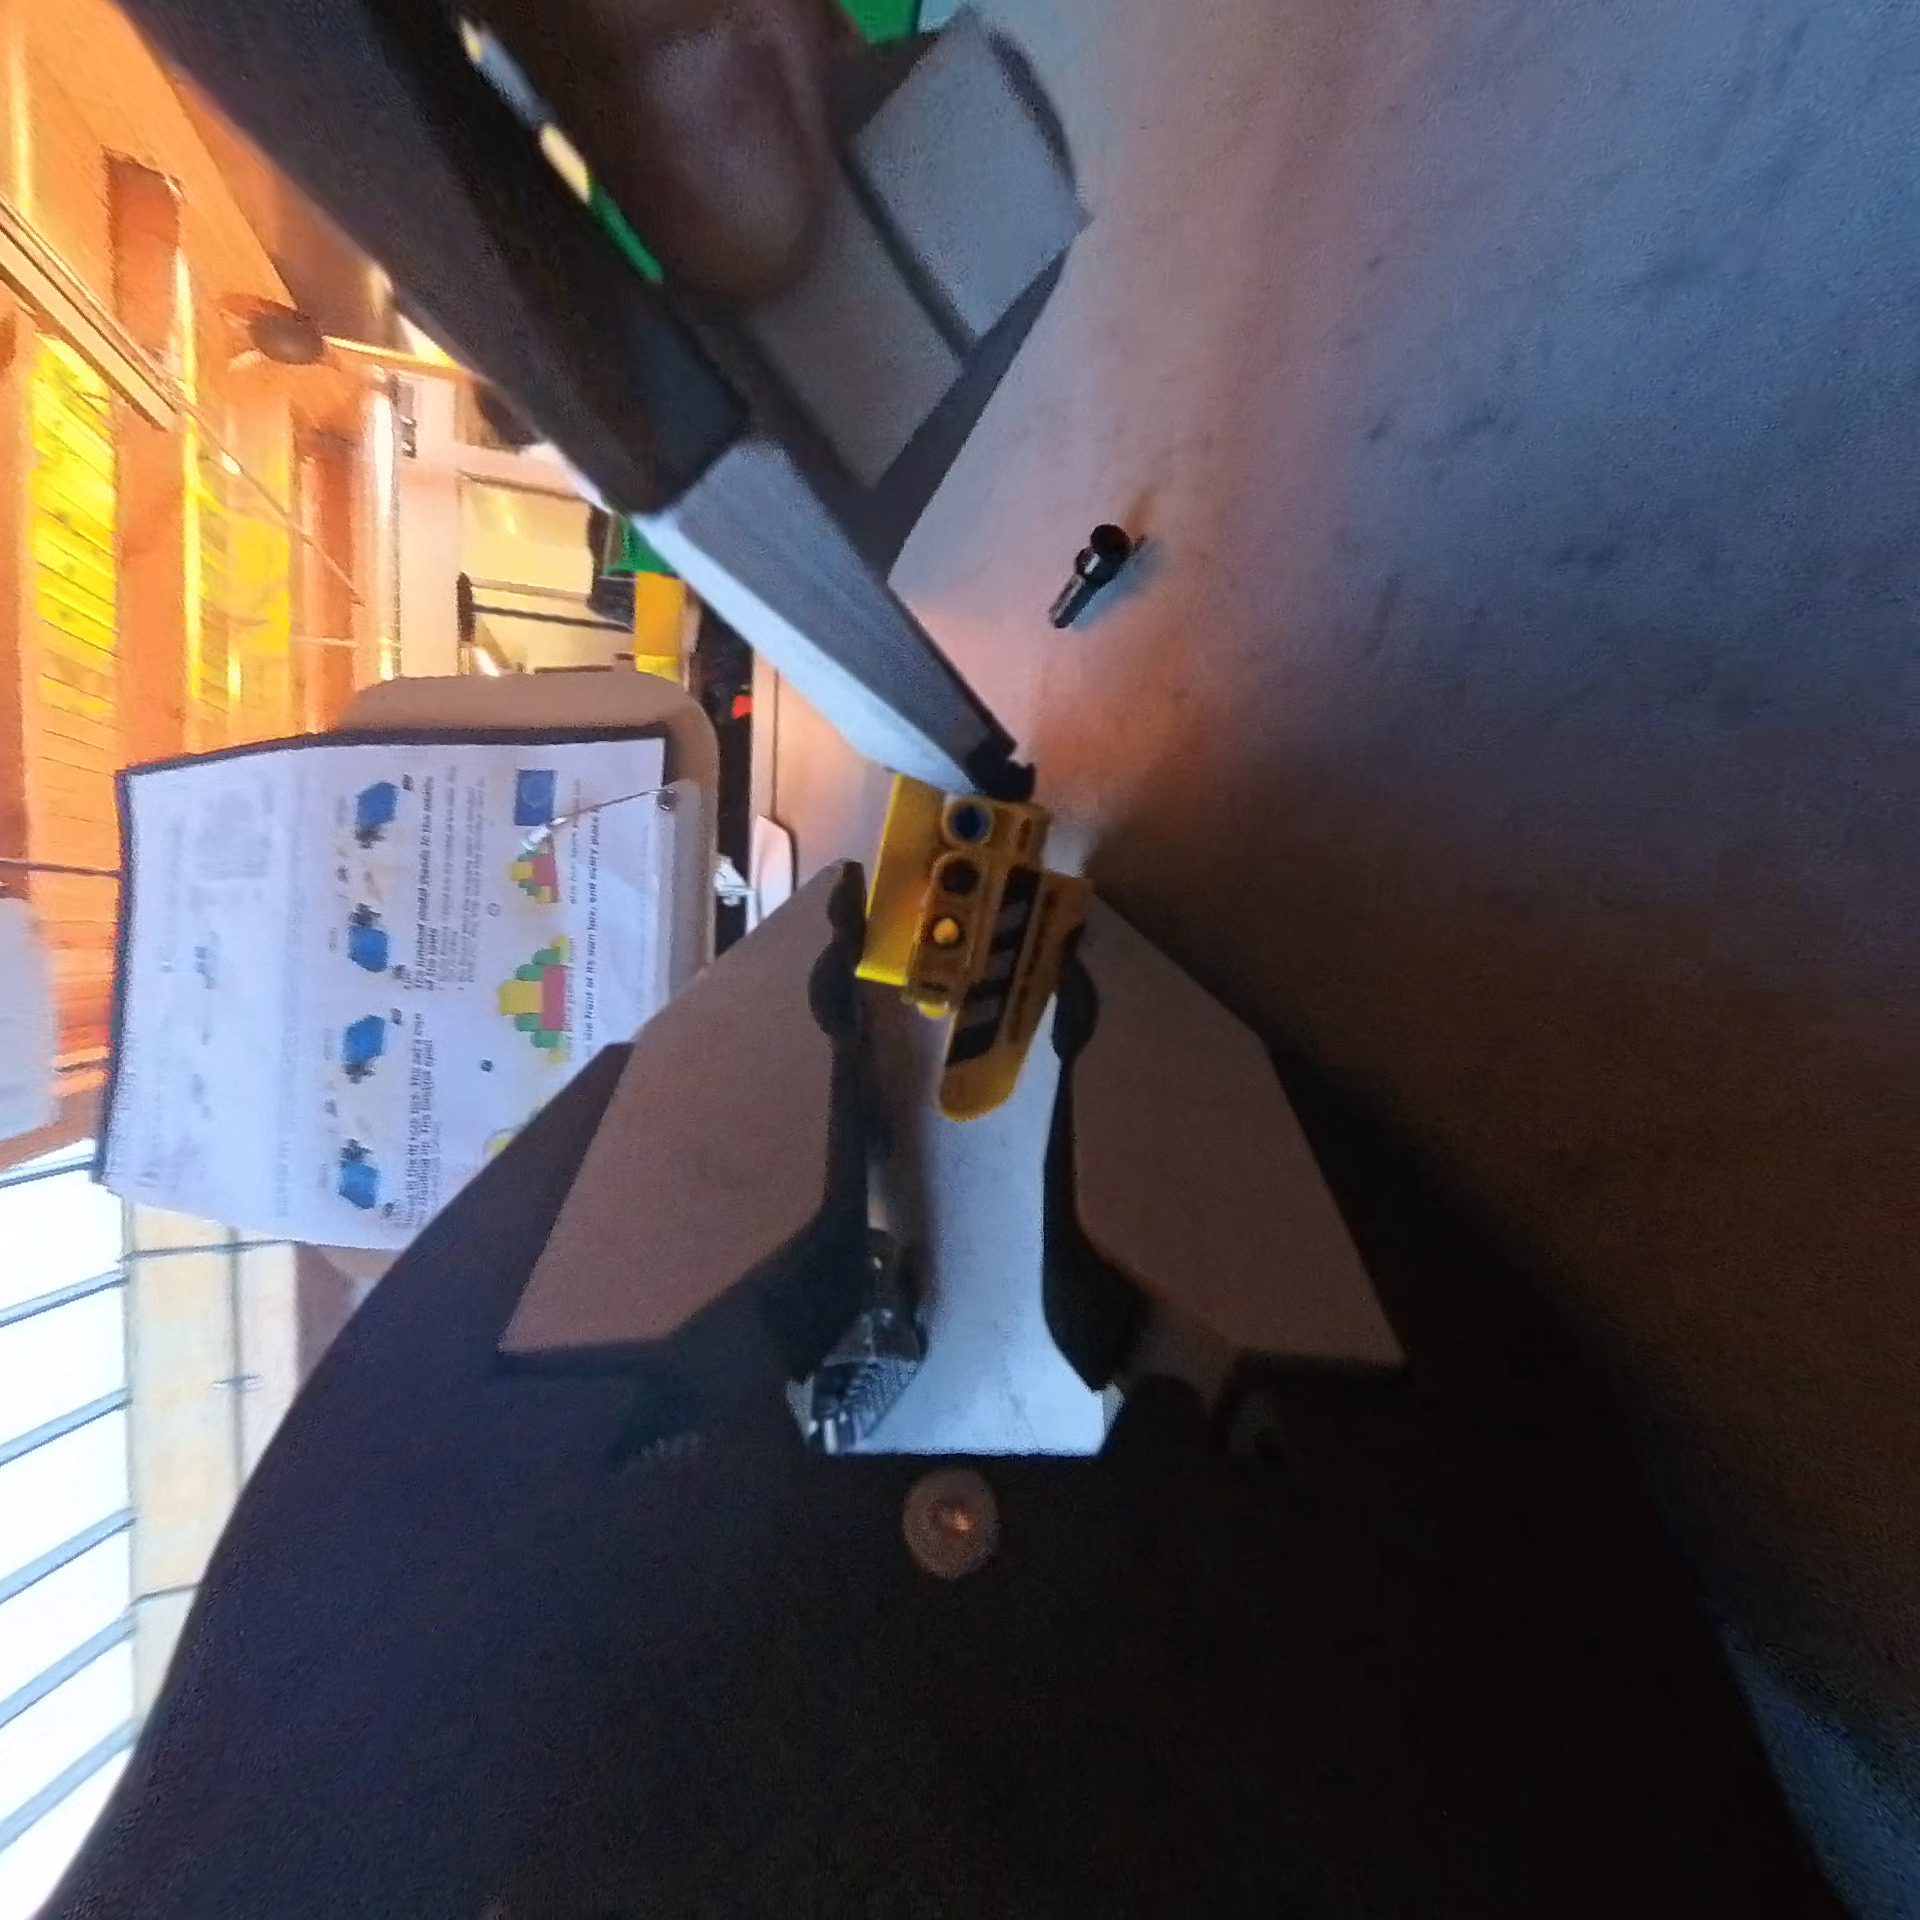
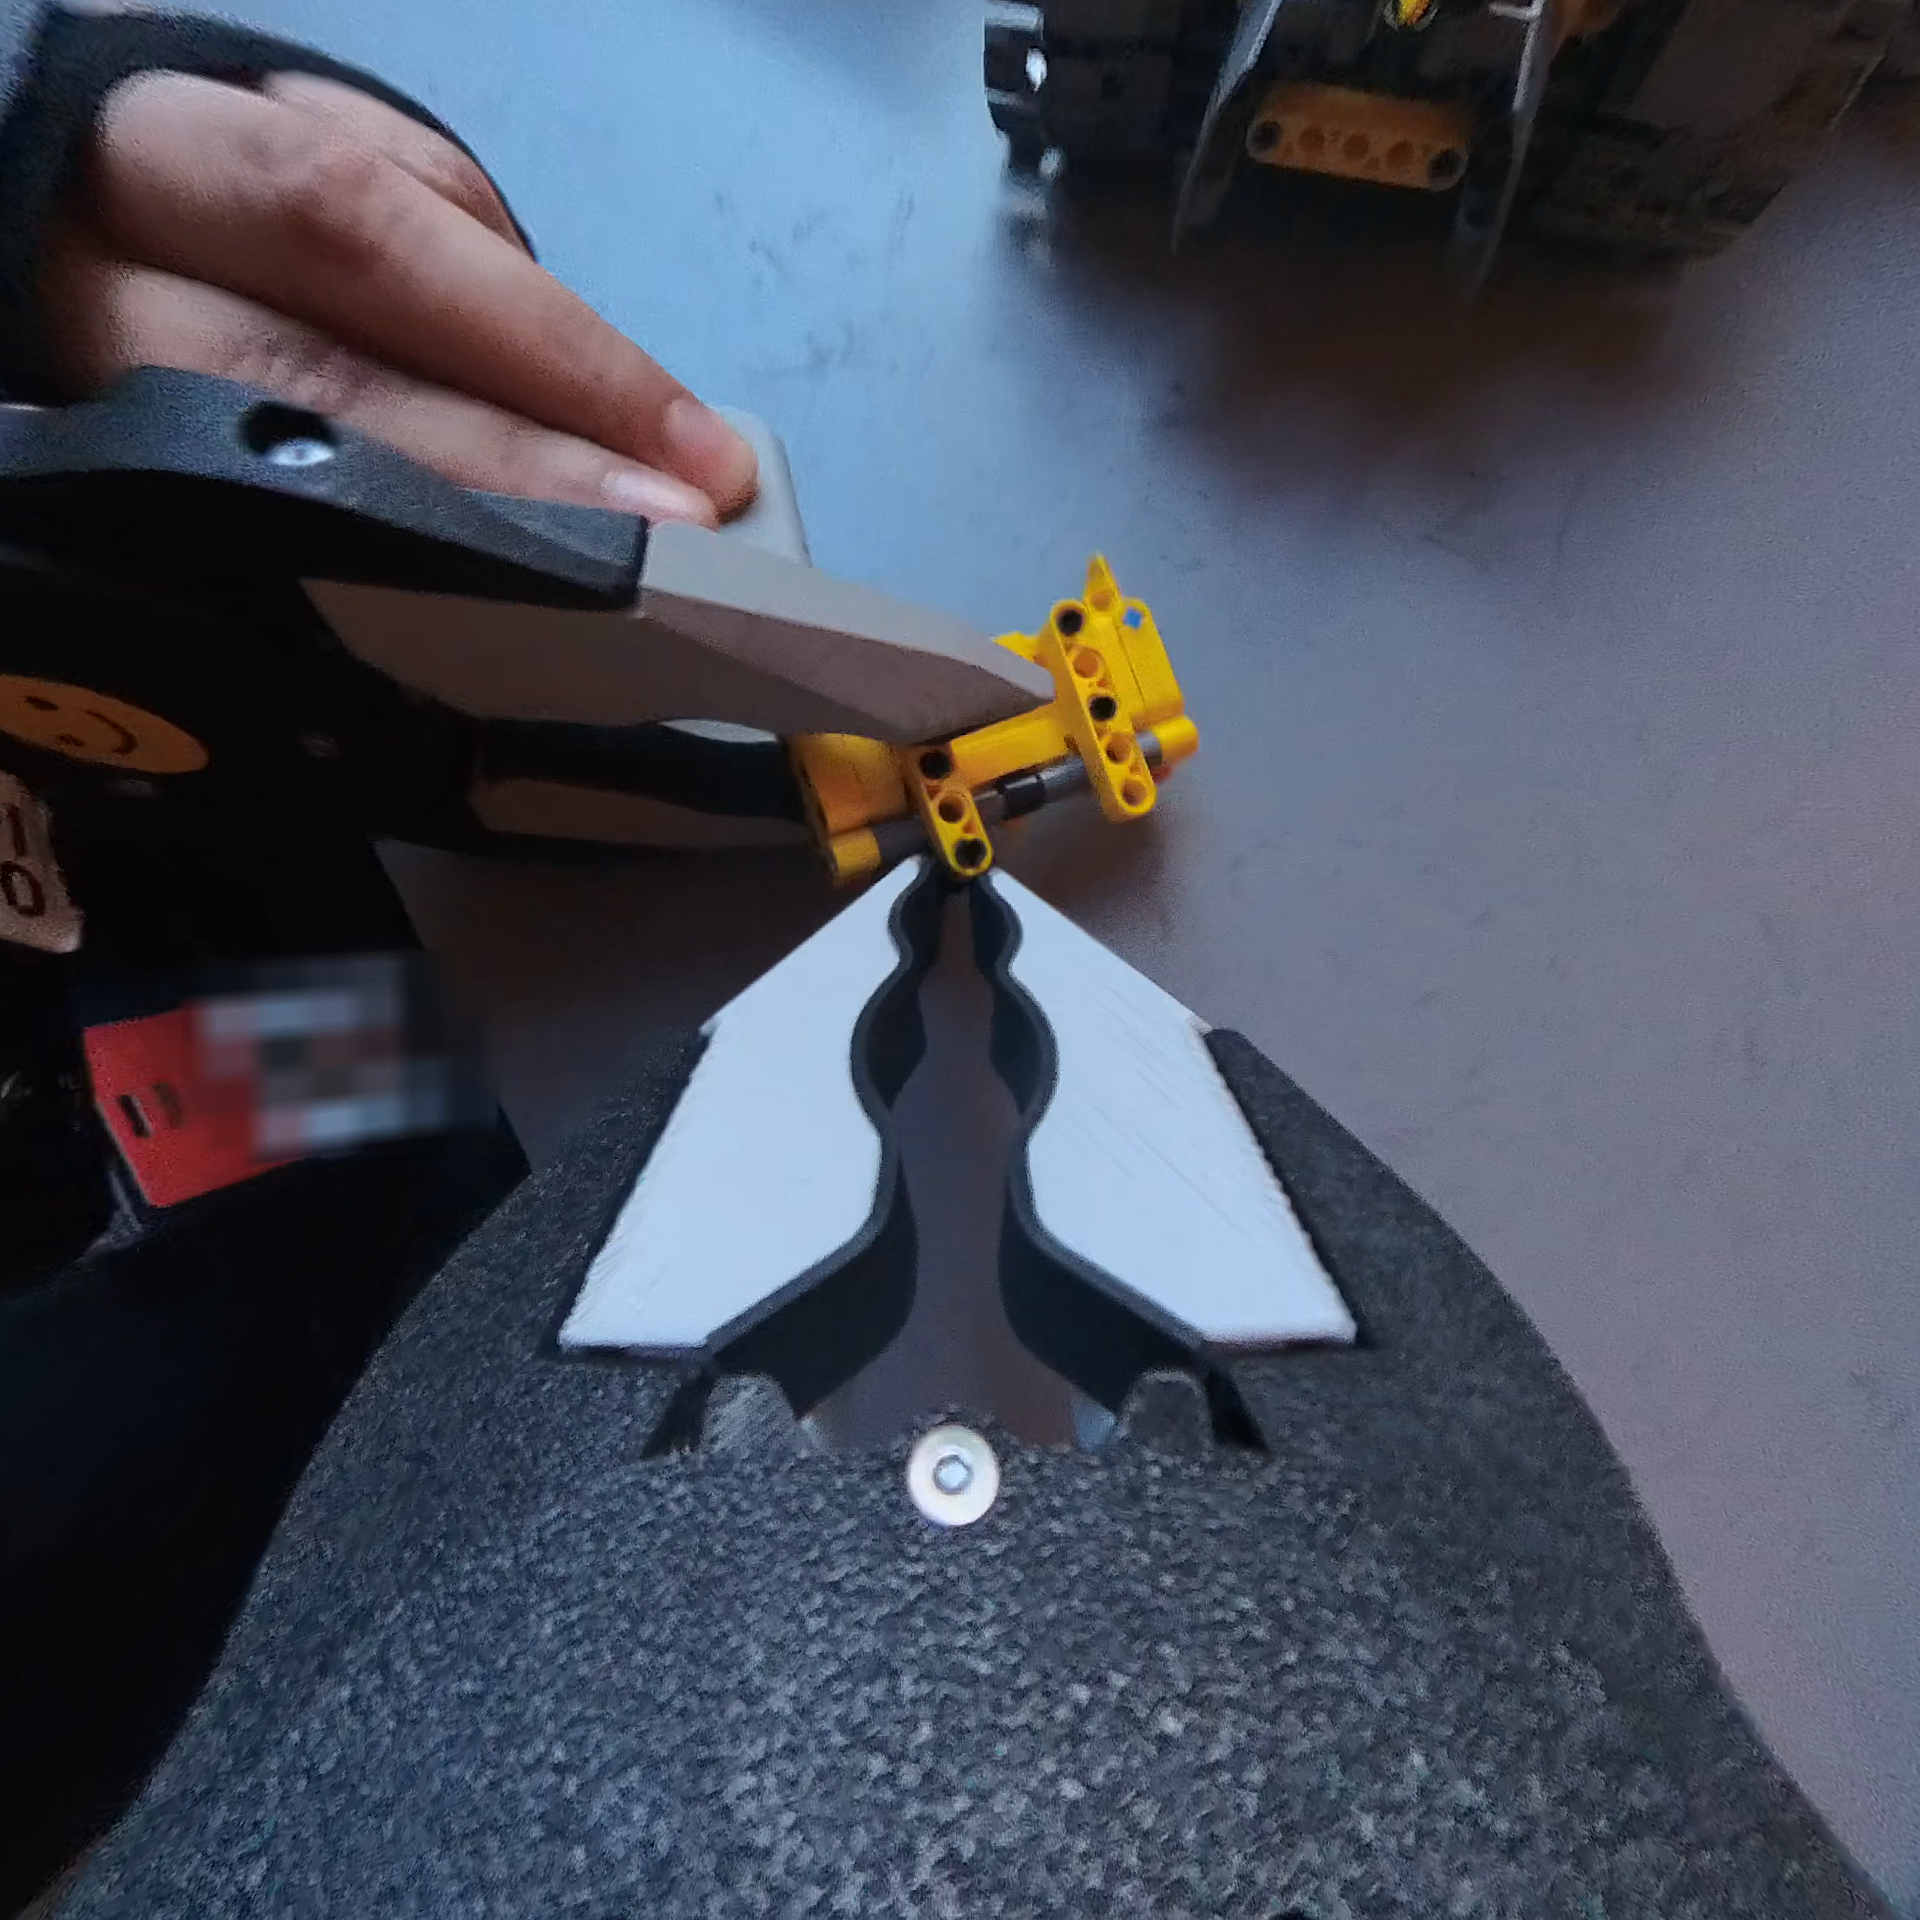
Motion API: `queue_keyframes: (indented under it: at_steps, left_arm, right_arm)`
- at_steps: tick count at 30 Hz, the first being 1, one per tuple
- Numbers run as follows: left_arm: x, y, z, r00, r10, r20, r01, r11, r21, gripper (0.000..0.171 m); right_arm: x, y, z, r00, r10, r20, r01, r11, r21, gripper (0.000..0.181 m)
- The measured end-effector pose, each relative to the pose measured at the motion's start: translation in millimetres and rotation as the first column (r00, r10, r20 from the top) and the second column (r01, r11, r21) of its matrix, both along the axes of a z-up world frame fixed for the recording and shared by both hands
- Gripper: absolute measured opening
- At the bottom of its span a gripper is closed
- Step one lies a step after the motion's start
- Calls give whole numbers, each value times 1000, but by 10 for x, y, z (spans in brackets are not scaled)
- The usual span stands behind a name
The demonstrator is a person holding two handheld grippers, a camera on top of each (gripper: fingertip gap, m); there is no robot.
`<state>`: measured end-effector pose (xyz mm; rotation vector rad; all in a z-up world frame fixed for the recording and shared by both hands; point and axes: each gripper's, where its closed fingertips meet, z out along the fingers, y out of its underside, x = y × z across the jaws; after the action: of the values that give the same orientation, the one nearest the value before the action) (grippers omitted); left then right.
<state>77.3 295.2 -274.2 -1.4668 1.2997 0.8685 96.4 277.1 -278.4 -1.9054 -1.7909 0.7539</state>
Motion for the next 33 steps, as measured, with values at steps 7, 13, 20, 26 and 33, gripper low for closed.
queue_keyframes:
  at_steps: [7, 13, 20, 26, 33]
  left_arm:
    - [-116, 33, 45, 989, 50, 138, -45, 998, -43, 31]
    - [-95, 25, 67, 986, 16, 168, -9, 999, -44, 31]
    - [25, 2, 45, 994, -42, 97, 44, 999, -19, 31]
    - [52, -26, 56, 992, -51, 114, 54, 998, -27, 31]
    - [88, -42, 69, 990, -66, 127, 70, 997, -31, 31]
  right_arm:
    - [-124, 19, -110, 991, 90, 100, -107, 978, 178, 0]
    - [-9, 3, 14, 992, 99, -75, -72, 952, 299, 9]
    - [95, 41, 394, 970, 218, -103, -112, 786, 608, 16]
    - [28, -17, 364, 962, 274, 3, -185, 642, 744, 15]
    - [-31, -65, 324, 938, 327, 113, -285, 544, 789, 2]
